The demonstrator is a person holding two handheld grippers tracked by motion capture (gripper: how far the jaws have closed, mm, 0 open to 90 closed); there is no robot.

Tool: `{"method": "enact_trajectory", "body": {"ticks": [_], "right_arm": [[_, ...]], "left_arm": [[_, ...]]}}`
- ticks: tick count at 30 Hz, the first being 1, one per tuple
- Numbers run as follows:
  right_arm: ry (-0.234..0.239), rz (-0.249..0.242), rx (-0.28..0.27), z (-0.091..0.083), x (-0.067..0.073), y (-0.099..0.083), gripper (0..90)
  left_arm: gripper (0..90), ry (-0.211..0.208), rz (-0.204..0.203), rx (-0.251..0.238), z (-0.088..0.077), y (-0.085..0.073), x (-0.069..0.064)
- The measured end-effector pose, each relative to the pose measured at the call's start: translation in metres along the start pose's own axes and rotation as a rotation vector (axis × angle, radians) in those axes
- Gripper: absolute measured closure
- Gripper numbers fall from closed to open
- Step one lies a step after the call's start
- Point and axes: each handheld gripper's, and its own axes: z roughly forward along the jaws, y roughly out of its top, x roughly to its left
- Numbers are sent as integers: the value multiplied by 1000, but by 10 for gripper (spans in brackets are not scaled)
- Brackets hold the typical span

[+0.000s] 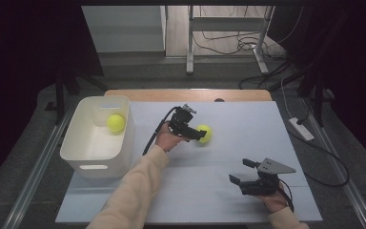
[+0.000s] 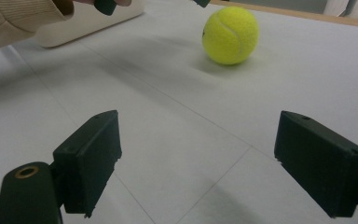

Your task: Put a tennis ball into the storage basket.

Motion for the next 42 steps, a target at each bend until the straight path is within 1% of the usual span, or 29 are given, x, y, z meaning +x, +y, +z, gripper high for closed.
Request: {"method": "enact_trajectory", "body": {"ticks": [3, 15, 24, 31, 36, 40, 42], "right_arm": [[-2, 1, 1, 0, 0, 0, 146], [-4, -1, 3, -1, 0, -1, 146], [-5, 0, 3, -1, 0, -1, 146], [-5, -2, 2, -1, 0, -1, 147], [-7, -1, 4, -1, -1, -1, 147], [-10, 1, 3, -1, -1, -1, 147], [-11, 1, 3, -1, -1, -1, 147]], "left_arm": [[50, -4, 5, 5, 2, 0, 0], [51, -13, -4, 11, 15, 0, -1], [52, -22, -7, 21, 26, 2, -5], [53, -25, -19, 35, 33, 0, -2], [67, -30, -17, 44, 37, -2, -2], [85, -41, -27, 45, 41, -3, -1], [102, -45, -33, 54, 45, -4, -2]]}}
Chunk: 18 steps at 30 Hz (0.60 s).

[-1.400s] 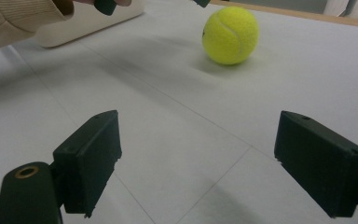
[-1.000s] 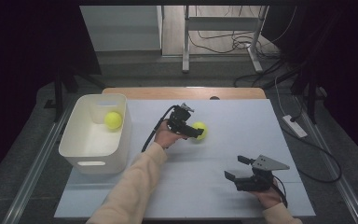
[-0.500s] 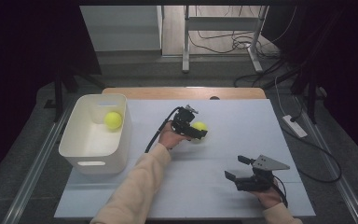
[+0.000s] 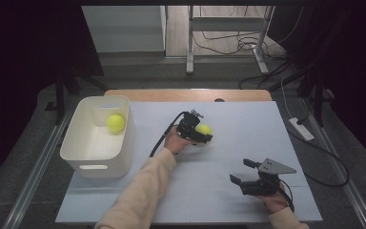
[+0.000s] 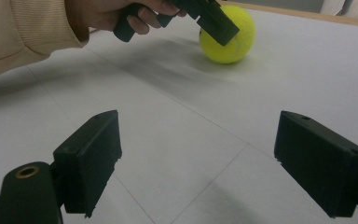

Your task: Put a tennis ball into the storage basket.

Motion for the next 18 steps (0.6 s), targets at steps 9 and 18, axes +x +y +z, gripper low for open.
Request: {"method": "enact_trajectory", "body": {"ticks": [9, 18], "right_arm": [[2, -4, 5, 0, 1, 0, 147], [1, -5, 6, 0, 1, 0, 147]], "left_arm": [[213, 9, -8, 21, 6, -1, 1], [270, 10, 8, 17, 4, -1, -2]]}}
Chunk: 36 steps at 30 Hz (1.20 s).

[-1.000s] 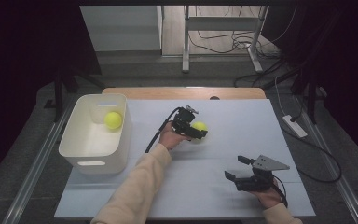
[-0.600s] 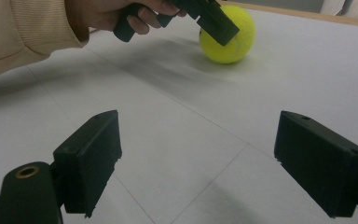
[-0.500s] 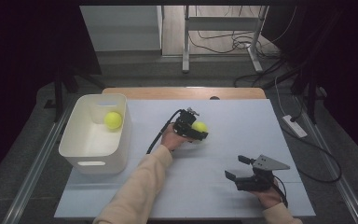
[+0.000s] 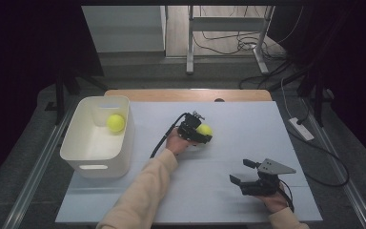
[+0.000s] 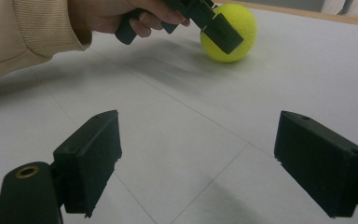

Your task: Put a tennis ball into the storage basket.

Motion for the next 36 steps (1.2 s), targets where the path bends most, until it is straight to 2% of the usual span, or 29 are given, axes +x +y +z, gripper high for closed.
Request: {"method": "enact_trajectory", "body": {"ticks": [2, 11, 16, 22, 36], "right_arm": [[1, 1, -3, 0, 0, 0, 147], [-1, -1, -4, 0, 0, 0, 147], [-2, -1, -4, 0, 0, 0, 147], [-3, -4, -3, -1, 0, 0, 147], [-6, -7, -1, 0, 1, 0, 147]], "left_arm": [[271, -2, -1, -11, -1, 0, -2], [272, -7, 52, -28, -11, 2, -9], [272, -4, 53, -48, -18, 2, -11], [272, 6, 75, -64, -27, 0, -13], [272, 20, 64, -115, -51, -8, -11]]}}
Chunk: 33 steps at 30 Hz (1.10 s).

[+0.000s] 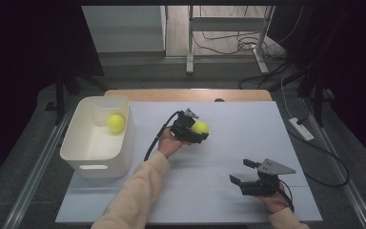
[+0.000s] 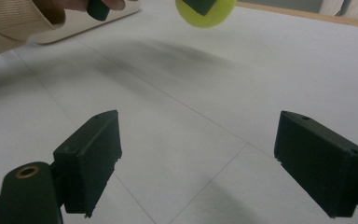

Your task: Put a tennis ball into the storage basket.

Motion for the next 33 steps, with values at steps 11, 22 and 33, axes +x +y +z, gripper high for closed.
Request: {"method": "enact_trajectory", "body": {"ticks": [11, 22, 33], "right_arm": [[0, 0, 0, 0, 0, 0, 147], [-3, 3, -4, 0, 0, 0, 147], [-12, 5, -5, -1, 0, 0, 147]], "left_arm": [[272, 3, 10, -27, -13, 0, -2], [272, 6, 12, -74, -32, 2, -6], [272, 8, 4, -105, -50, 2, -6]]}}
